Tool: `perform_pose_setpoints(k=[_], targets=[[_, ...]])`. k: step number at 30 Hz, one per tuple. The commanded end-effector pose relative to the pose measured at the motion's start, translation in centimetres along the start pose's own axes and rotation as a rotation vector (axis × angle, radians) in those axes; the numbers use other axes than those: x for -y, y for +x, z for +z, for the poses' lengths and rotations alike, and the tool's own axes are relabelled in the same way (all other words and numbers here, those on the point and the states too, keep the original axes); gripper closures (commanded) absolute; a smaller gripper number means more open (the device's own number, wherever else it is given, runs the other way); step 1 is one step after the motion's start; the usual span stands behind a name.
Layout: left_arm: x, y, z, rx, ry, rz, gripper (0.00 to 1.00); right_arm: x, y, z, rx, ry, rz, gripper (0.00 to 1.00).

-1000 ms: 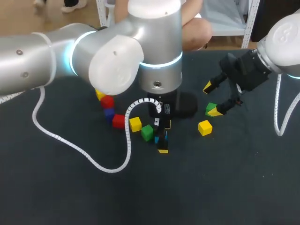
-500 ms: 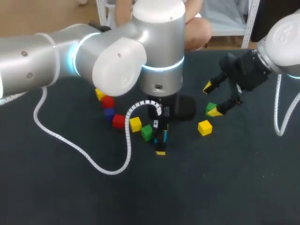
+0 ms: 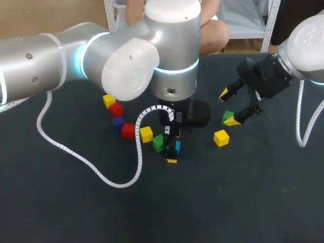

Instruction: Place the blue cubes, place green cubes on the blue cubes, place the yellow cubes on the green cubes, then place the red cubes on the yellow cubes, and place purple cube on the red cubes.

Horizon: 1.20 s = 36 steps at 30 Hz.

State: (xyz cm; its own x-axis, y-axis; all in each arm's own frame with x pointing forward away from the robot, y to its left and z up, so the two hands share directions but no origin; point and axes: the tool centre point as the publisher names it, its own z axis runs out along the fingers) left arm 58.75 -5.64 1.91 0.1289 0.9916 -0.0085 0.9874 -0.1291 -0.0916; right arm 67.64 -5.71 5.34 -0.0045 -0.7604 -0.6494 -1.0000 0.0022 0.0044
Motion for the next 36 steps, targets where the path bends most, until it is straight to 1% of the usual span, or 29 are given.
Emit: perform_pose_setpoints(k=[1,7,11,17,22,29,32,36], targets=[[-0.9,-0.5,0.1,-0.029,0.016,0.005,0.0,0.0,0.0,0.0,0.002,0.0,-0.001,0.0],[-1.6,-0.4,0.1,-0.033,0.001,0.005,0.0,0.0,0.0,0.0,0.002,0.0,-0.001,0.0],[-2.1,-0.4,0.8,-0.034,0.002,0.006,0.0,0.0,0.0,0.0,0.002,0.0,-0.001,0.0],[-2.1,0.1,1.7,-0.032,0.015,-0.003,0.0,0.0,0.0,0.0,0.002,0.0,-0.001,0.0],[-2.0,0.2,1.5,-0.03,0.016,-0.01,0.0,0.0,0.0,0.0,0.002,0.0,-0.001,0.0],[-2.4,0.6,1.4,-0.025,0.009,-0.012,0.0,0.0,0.0,0.0,0.002,0.0,-0.001,0.0],[-2.5,0.8,1.4,-0.011,0.008,-0.018,0.07,0.0,0.0,0.0,0.002,0.0,-0.001,0.0],[-2.5,0.9,1.5,-0.012,0.012,-0.023,0.04,0.0,0.0,0.0,0.002,0.0,-0.001,0.0]])
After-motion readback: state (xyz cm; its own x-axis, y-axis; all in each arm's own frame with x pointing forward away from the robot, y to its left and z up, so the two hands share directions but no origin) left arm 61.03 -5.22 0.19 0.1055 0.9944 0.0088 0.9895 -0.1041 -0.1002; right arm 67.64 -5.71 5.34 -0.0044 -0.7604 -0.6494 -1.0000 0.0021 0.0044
